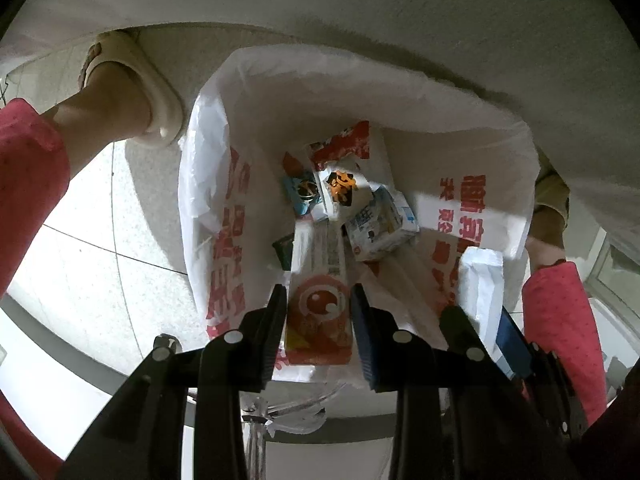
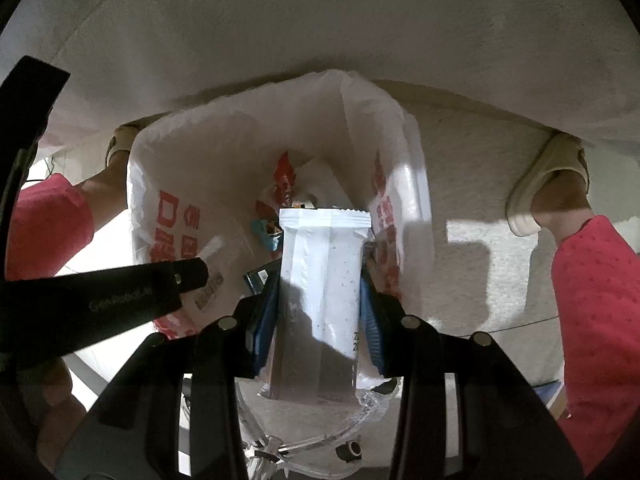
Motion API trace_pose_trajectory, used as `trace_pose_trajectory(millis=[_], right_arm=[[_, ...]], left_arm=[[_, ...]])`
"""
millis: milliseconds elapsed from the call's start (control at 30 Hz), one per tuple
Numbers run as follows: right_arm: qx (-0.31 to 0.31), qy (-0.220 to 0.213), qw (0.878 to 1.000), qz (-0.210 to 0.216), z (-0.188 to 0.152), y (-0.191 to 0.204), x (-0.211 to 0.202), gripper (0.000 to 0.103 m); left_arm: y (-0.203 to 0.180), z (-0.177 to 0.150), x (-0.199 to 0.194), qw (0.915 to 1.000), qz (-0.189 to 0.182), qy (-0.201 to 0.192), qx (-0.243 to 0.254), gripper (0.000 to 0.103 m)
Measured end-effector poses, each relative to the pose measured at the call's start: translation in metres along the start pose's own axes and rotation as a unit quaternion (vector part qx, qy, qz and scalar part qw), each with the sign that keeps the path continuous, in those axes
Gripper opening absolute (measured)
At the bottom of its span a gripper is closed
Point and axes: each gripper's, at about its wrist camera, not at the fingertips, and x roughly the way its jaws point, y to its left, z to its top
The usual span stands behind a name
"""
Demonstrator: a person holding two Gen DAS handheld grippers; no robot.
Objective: Collect trash
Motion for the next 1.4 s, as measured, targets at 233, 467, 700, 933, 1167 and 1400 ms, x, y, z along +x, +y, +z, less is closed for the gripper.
trace_pose_trajectory(millis=[233, 467, 700, 933, 1167, 1400], right_arm=[[-0.013, 0.003, 1.0, -0.005, 0.001, 0.008, 0.004, 0.039], [-0.009, 0.006, 1.0, -0.006, 0.0, 0.007, 0.005, 0.046], [-0.003, -0.004, 1.0, -0.016, -0.002, 0.0, -0.011, 0.056], [0.012, -0.034, 0.999, -0.035, -0.008, -0.011, -0.044, 0.06], [0.007, -0.081, 0.996, -0.046, -0.018, -0.002, -0.086, 0.07], [-0.001, -0.117, 0.991, -0.064, -0.039, 0.003, -0.126, 0.071]], left_arm=[[-0.001, -0.001, 0.003, 0.9998, 0.016, 0.002, 0.009, 0.034], [0.002, -0.004, 0.003, 0.9995, 0.031, 0.001, 0.004, 0.047], [0.004, -0.012, -0.013, 0.9987, 0.043, -0.021, 0.016, 0.062], [0.007, -0.027, -0.042, 0.9961, 0.052, -0.064, 0.032, 0.074], [0.002, -0.052, -0.068, 0.9909, 0.063, -0.107, 0.051, 0.074], [-0.003, -0.082, -0.1, 0.9846, 0.063, -0.149, 0.066, 0.074]])
